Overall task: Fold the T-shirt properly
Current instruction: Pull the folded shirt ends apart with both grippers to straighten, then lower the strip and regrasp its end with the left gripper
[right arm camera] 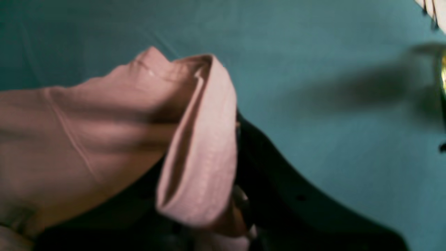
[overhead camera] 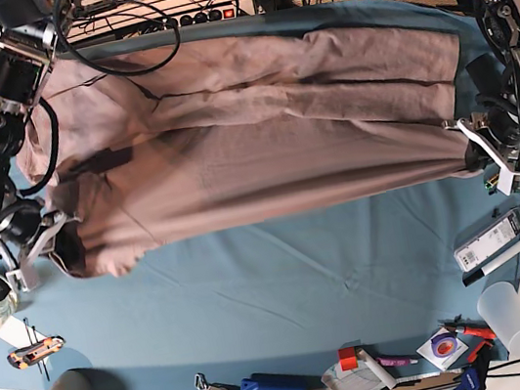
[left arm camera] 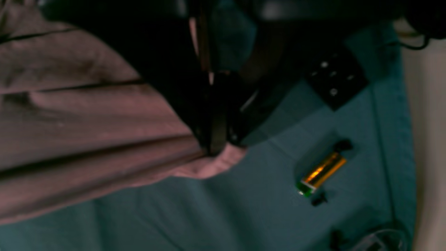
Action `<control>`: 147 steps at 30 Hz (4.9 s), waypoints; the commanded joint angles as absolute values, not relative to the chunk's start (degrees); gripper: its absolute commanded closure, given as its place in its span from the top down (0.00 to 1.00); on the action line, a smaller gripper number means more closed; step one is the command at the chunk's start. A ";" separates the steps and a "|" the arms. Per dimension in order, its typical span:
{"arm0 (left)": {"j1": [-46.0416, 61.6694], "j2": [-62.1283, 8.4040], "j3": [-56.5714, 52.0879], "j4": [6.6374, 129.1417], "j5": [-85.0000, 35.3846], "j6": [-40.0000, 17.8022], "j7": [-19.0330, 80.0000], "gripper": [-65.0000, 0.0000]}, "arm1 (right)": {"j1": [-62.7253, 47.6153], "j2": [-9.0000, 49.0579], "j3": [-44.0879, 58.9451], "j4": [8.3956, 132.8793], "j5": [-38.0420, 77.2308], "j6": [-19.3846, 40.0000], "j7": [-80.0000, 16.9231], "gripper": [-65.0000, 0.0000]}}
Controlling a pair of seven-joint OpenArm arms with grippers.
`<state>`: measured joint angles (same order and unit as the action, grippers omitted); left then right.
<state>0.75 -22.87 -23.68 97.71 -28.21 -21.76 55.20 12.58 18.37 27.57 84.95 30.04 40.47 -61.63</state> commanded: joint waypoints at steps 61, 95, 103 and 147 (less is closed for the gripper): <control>8.10 -25.85 -31.79 98.65 -54.33 -27.05 76.27 0.00 | -11.75 19.84 40.88 95.66 59.42 40.00 -80.00 0.00; 15.16 -25.69 -31.79 98.65 -62.76 -29.87 76.44 0.51 | -11.70 19.84 48.71 95.64 59.79 40.00 -80.00 0.28; 15.07 -25.39 -31.75 98.65 -63.68 -29.87 73.38 0.51 | -10.66 19.84 48.73 95.64 66.78 40.00 -80.00 0.28; 9.08 -21.50 -22.44 90.28 -45.23 -22.06 70.50 0.00 | -9.47 19.88 48.73 95.64 64.90 40.00 -80.00 0.28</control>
<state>8.93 -20.53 -22.48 90.39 -49.19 -22.90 67.18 -10.00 18.55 48.27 94.63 63.48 39.94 -81.03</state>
